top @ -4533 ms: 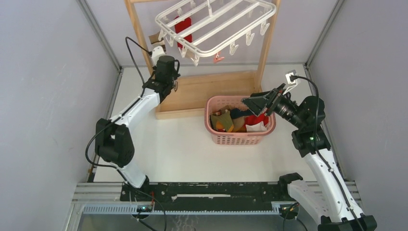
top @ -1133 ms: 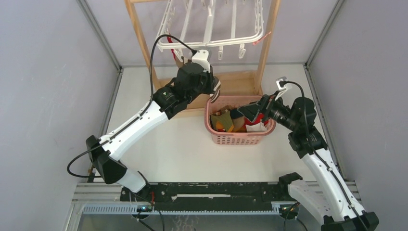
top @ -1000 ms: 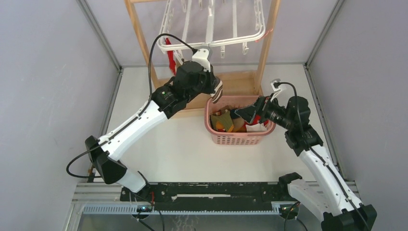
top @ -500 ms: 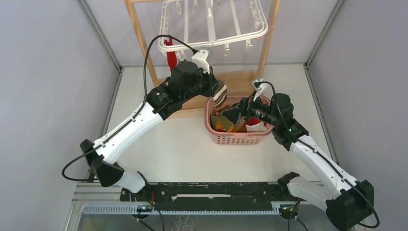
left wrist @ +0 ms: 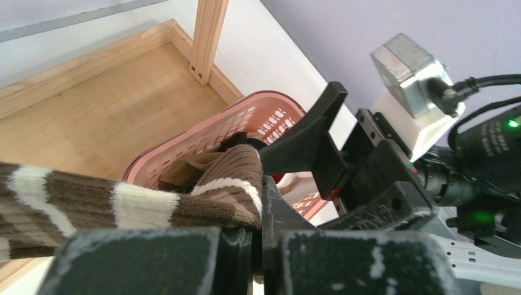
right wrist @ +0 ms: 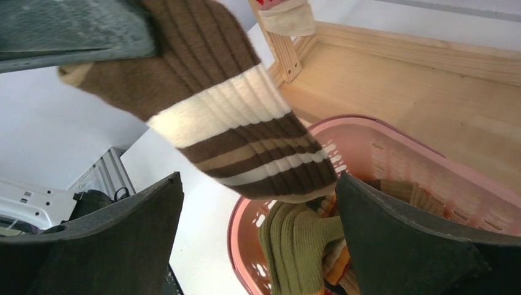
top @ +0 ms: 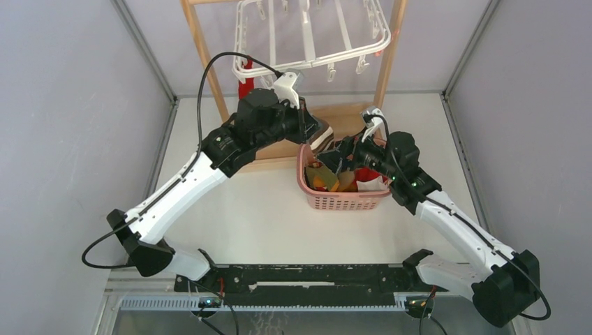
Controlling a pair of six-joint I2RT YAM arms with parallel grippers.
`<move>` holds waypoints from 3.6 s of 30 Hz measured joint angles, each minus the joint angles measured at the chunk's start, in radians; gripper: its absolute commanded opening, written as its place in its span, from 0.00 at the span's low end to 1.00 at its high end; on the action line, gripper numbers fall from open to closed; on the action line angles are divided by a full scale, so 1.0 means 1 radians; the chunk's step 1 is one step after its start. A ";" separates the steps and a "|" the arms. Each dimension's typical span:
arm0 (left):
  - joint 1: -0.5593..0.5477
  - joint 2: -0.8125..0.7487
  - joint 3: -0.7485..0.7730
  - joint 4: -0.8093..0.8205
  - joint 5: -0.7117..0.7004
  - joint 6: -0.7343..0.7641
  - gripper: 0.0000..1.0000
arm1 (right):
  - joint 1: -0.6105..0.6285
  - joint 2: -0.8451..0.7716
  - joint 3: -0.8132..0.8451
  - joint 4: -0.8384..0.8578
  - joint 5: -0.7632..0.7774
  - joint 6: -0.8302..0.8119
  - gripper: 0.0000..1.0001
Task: Remove the socks clipped to the hanger
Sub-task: Remove the sock from the hanger.
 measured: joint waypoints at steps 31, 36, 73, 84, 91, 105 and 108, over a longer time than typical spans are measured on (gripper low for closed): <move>0.001 -0.028 -0.016 0.015 0.091 -0.043 0.00 | 0.041 0.075 0.041 0.097 -0.059 -0.006 0.76; 0.001 -0.029 -0.027 0.031 0.095 -0.050 0.00 | 0.047 0.075 0.041 0.097 -0.076 -0.006 0.69; 0.071 -0.254 -0.311 0.037 0.100 -0.050 0.63 | 0.056 0.113 0.058 -0.038 -0.079 0.013 0.00; 0.073 -0.468 -0.420 -0.008 0.071 -0.048 1.00 | 0.010 0.095 0.058 -0.101 -0.080 0.036 0.00; 0.073 -0.532 -0.469 -0.052 0.028 -0.050 1.00 | -0.076 0.048 0.062 -0.154 -0.100 0.039 0.00; 0.075 -0.615 -0.492 -0.090 -0.090 -0.050 1.00 | -0.212 -0.016 0.071 -0.183 -0.182 0.047 0.00; 0.075 -0.615 -0.492 -0.089 -0.119 -0.050 1.00 | -0.205 -0.043 0.071 -0.211 -0.187 0.046 0.00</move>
